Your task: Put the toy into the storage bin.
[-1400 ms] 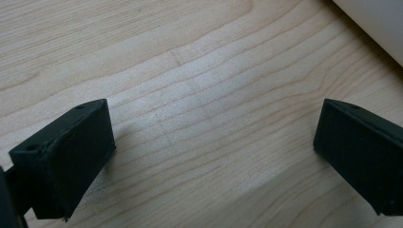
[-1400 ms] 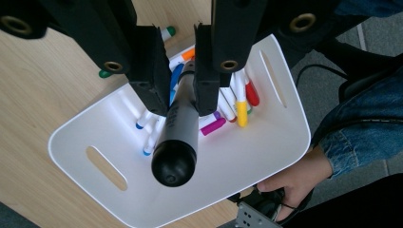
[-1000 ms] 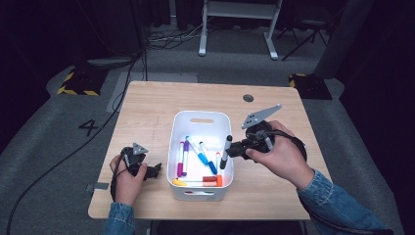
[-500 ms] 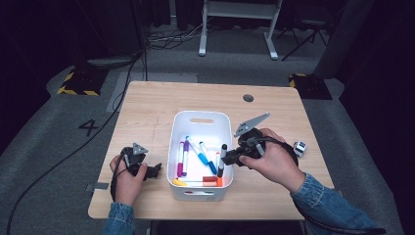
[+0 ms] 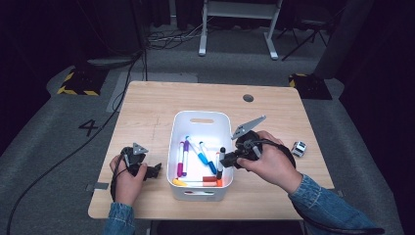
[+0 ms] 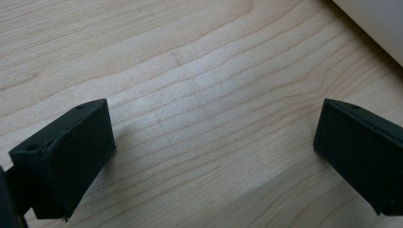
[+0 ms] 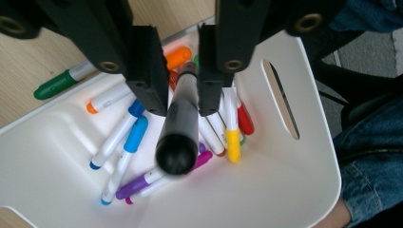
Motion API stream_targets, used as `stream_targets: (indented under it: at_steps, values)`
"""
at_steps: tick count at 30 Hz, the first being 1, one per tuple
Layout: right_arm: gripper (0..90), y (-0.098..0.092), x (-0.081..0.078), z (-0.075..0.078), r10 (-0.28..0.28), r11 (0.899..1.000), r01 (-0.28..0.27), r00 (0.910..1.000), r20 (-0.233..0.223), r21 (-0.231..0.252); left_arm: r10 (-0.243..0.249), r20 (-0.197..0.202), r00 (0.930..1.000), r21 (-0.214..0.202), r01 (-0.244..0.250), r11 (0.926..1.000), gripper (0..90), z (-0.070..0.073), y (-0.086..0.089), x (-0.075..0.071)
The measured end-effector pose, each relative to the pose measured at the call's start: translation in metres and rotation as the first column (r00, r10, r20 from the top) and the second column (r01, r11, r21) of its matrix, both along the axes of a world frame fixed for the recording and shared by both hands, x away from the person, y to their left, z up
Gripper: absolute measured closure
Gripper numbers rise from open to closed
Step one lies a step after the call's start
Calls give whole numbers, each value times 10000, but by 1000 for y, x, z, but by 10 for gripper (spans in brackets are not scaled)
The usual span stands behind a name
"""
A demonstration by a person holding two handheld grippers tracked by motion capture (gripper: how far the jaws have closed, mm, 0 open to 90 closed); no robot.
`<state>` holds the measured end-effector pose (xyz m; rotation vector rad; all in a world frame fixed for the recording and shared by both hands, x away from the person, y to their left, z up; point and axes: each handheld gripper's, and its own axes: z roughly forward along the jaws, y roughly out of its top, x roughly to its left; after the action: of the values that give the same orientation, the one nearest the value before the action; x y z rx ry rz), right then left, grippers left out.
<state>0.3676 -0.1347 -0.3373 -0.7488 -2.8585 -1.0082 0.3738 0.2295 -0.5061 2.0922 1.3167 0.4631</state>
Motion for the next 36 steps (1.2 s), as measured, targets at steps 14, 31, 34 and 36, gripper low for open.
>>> stream_targets:
  at_steps: [14,31,34,36]
  values:
    - [583,-16,5,11,-682,9944,622,9952,697,853,-12,-30,10000,-7,12,10000,0,0,0,0]
    - [527,-55,54,-25,-2269,9736,2240,9704,828,432,-4,-4,10000,4,4,10000,0,0,0,0]
    - [514,-56,61,-39,-2415,9702,2398,9685,610,335,-1,-2,10000,0,1,10000,0,0,0,0]
    - [506,-57,65,-49,-2353,9719,2342,9702,580,248,-25,-39,10000,-10,25,10000,0,0,0,0]
